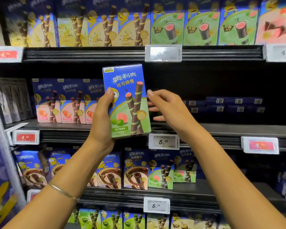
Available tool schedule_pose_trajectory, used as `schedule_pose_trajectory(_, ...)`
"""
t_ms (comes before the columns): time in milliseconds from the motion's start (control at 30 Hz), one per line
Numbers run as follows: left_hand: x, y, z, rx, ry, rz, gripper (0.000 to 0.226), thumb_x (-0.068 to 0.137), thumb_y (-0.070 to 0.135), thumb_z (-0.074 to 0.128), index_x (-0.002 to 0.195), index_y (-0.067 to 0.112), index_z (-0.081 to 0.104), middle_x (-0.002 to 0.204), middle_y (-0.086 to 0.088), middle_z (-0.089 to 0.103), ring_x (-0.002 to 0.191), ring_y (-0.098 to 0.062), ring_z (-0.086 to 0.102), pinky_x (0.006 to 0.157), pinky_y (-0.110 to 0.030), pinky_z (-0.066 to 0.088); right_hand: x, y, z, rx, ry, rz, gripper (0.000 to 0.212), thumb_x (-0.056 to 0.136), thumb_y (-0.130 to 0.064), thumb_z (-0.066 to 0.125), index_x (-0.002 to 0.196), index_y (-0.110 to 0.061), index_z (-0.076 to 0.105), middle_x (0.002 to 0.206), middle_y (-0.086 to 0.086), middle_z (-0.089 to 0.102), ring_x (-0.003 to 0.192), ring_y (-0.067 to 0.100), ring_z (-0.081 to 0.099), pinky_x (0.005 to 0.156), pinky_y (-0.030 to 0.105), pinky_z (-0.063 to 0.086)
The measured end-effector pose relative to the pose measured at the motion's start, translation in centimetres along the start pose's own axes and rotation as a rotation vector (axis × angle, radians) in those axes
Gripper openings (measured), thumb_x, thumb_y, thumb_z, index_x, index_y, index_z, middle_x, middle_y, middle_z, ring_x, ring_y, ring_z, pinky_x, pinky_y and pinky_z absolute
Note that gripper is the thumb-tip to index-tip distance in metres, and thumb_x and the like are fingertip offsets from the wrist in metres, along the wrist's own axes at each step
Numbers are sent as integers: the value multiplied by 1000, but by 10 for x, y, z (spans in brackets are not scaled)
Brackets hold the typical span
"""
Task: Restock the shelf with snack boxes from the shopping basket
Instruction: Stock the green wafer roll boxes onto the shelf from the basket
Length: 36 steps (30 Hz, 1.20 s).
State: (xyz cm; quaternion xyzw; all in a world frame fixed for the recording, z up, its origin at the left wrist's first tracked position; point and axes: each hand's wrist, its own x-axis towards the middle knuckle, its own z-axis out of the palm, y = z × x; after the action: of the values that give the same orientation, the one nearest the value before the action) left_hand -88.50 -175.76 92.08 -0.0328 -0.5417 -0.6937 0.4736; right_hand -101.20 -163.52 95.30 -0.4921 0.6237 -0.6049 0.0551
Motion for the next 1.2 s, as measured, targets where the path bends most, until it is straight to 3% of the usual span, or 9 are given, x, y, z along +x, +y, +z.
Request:
schedule_pose_trajectory(133,-1,1,1,3,21,-37,31,104,47,51,102,27,75,113,-2,79,99,-24,77,80,-40,64,39,25,-21,-20,166,159,32,99,-37,59,120,-12,62,116,7,68,103,19,68,85,39,61)
schedule_pose_trajectory(200,-1,3,2,-1,35,-48,33,105,45,51,95,30,79,112,-3,80,97,-23,78,77,-39,64,68,45,-32,-176,239,259,28,97,-23,58,117,-3,63,116,16,66,104,30,65,92,45,58)
schedule_pose_trajectory(333,2,6,1,6,70,-53,32,105,47,51,110,26,75,114,-4,79,98,-23,78,76,-39,64,112,75,-32,-560,80,325,38,100,-20,56,132,0,58,130,19,60,103,27,57,85,33,49)
schedule_pose_trajectory(433,3,10,1,24,74,-44,41,106,46,49,82,36,80,105,3,81,94,-20,79,74,-38,64,128,84,-23,-635,-45,342,48,105,-28,50,148,-7,45,150,17,46,132,32,48,101,34,41)
schedule_pose_trajectory(533,4,13,0,20,69,-44,48,108,44,47,73,36,79,102,4,81,93,-19,79,76,-38,64,137,92,-21,-575,-31,380,52,106,-25,47,154,-8,36,157,17,37,140,33,40,102,34,38)
schedule_pose_trajectory(733,7,16,-11,-6,105,-47,44,108,42,48,81,33,81,105,1,81,92,-21,79,74,-38,64,143,105,-27,-551,14,371,54,101,-18,58,150,-2,41,151,20,45,137,35,45,114,41,39)
schedule_pose_trajectory(1033,5,14,-15,-18,101,-55,28,107,42,50,99,22,68,105,-1,80,90,-22,79,68,-36,63,135,104,-30,-577,-15,292,50,88,-15,77,133,-2,59,133,17,61,118,33,59,100,40,50)
schedule_pose_trajectory(1100,4,14,-16,-22,95,-62,33,107,43,49,95,25,74,103,0,81,88,-21,80,66,-35,63,133,103,-34,-552,-32,291,43,87,-14,77,127,-4,63,127,16,65,107,29,61,88,35,50)
schedule_pose_trajectory(1200,3,14,-16,-18,99,-72,38,107,44,50,88,29,79,103,0,81,87,-20,80,65,-35,63,130,100,-37,-609,-51,262,43,87,-17,78,126,-3,64,124,16,67,110,32,62,91,37,52)
